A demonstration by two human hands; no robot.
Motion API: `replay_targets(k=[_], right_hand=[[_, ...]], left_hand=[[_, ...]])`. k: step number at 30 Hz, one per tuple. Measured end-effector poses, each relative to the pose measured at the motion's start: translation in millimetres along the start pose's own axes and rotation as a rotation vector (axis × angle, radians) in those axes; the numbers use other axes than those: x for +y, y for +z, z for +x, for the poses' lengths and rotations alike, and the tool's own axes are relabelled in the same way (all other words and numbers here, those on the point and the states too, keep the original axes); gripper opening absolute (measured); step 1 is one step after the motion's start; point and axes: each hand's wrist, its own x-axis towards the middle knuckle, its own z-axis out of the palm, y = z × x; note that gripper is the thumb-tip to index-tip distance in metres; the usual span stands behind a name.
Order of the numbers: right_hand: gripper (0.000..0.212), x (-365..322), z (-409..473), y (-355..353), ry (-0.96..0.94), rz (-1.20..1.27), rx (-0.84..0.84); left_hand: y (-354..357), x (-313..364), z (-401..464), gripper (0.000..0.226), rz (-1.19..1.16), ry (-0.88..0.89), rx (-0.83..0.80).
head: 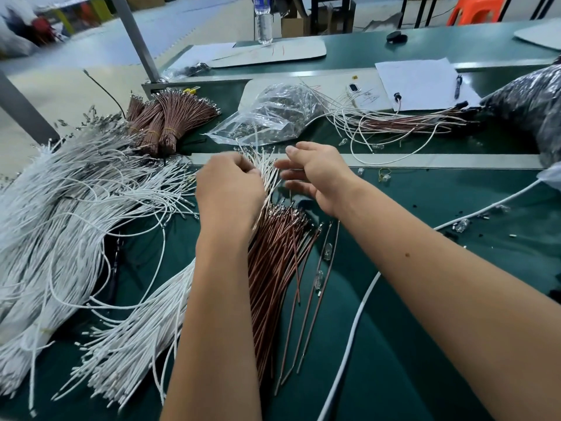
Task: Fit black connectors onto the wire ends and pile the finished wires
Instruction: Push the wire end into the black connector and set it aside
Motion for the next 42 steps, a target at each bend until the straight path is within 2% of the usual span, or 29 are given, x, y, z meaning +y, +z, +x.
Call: replay_targets(k=[1,3,6,8,10,12,16,19,26,30,35,37,39,42], right_hand=[[0.039,1.6,0.1,-0.1,0.007,0.004,-0.025],[0.020,3.9,-2.1,0.1,-0.008,-0.009,-0.085],[0.016,3.9,-8.6,-0.9,-0.198,-0.185,-0.148],[0.021,3.0,-17.0,-4.5,-0.288,-0.179,-0.320],[0.023,1.4,-26.2,-10.9,-0.277,-0.124,-0.528],[0.018,2.3,-31.2,-18.6,-0.281,-0.115,-0.610],[0.014,5.5,-30.0,-28.9,-0.361,-0.066,-0.432],[0.014,-1.1,-26.6,-40.6,-0.385,0.119,-0.290],[0.019,-28.6,-25.3,-82.6,-0.351,0.474,-0.083],[0.020,-43.7,-29.9,-120.1,-0.379,0.541,-0.019],[0.019,-58.6,-37.2,-172.7,-0.365,0.491,0.097],[0.025,-56.3,-42.2,-183.3,-0.298,0.309,0.144],[0.028,-45.5,-52.9,-187.3,-0.230,0.023,0.162],[0.026,-19.3,-75.2,-187.2,-0.186,-0.225,0.096]], left_hand=[[-2.8,2.3,0.5,0.010,-0.040,0.014,0.033],[-6.7,9.6,0.3,0.009,-0.118,0.059,0.060],[-8.9,24.9,0.7,0.008,-0.173,0.150,0.062],[-7.8,36.3,2.8,0.009,-0.134,0.208,0.072],[-5.7,47.5,4.3,0.011,-0.094,0.249,0.078],[-2.4,55.6,4.6,0.010,-0.093,0.280,0.057],[3.4,60.3,-0.5,0.004,-0.142,0.321,0.047],[7.3,51.0,-6.0,0.005,-0.111,0.324,0.033],[20.4,32.0,-12.7,0.006,-0.023,0.197,-0.193],[32.5,44.1,-15.0,0.011,-0.033,0.203,-0.290],[58.7,58.1,-28.2,0.012,-0.119,0.213,-0.374],[76.9,67.0,-41.2,0.015,-0.295,0.166,-0.395],[95.6,77.2,-55.4,0.014,-0.466,0.082,-0.452],[116.5,85.1,-69.5,0.011,-0.507,0.102,-0.552]])
